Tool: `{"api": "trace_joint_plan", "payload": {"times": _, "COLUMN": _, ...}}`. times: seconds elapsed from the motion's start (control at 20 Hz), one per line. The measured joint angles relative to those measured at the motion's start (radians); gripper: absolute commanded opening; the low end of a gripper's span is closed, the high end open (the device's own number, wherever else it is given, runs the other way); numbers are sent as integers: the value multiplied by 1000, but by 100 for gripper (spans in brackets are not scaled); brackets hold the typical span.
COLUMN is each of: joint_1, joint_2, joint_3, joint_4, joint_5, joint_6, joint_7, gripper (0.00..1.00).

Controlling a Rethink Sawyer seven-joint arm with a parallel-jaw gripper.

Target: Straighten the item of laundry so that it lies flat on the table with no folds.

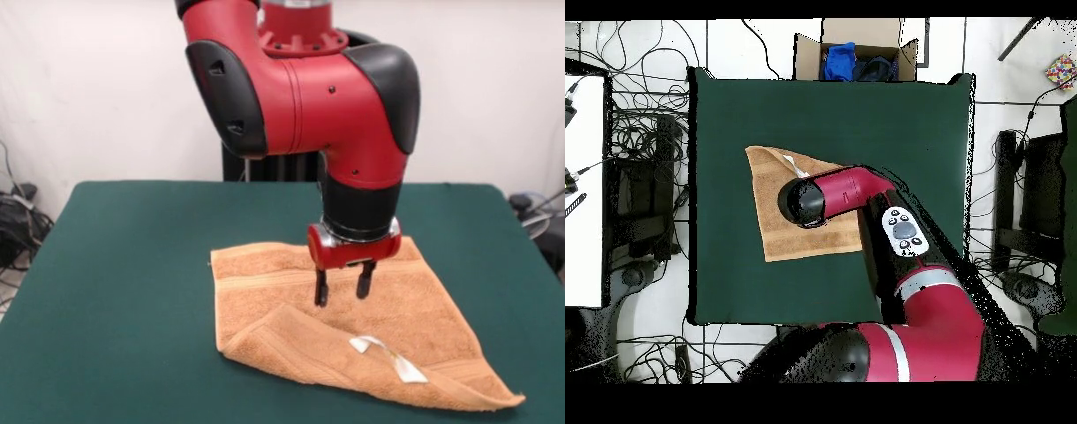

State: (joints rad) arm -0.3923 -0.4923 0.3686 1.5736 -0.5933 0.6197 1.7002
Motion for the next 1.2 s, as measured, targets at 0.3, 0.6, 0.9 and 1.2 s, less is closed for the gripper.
{"api": "trace_joint_plan", "payload": {"times": 0.3, "joint_1": 5, "joint_2": 1, "joint_3": 0, "joint_4": -6, "joint_5": 49, "joint_6": 2, "joint_7": 0, "gripper": 100}}
{"api": "trace_joint_plan", "payload": {"times": 0.6, "joint_1": 40, "joint_2": -1, "joint_3": -9, "joint_4": -36, "joint_5": 84, "joint_6": 78, "joint_7": 0, "gripper": 100}}
{"api": "trace_joint_plan", "payload": {"times": 0.9, "joint_1": 68, "joint_2": 1, "joint_3": -9, "joint_4": -53, "joint_5": 122, "joint_6": 160, "joint_7": 0, "gripper": 100}}
{"api": "trace_joint_plan", "payload": {"times": 1.2, "joint_1": 68, "joint_2": 2, "joint_3": -9, "joint_4": -53, "joint_5": 131, "joint_6": 161, "joint_7": 0, "gripper": 100}}
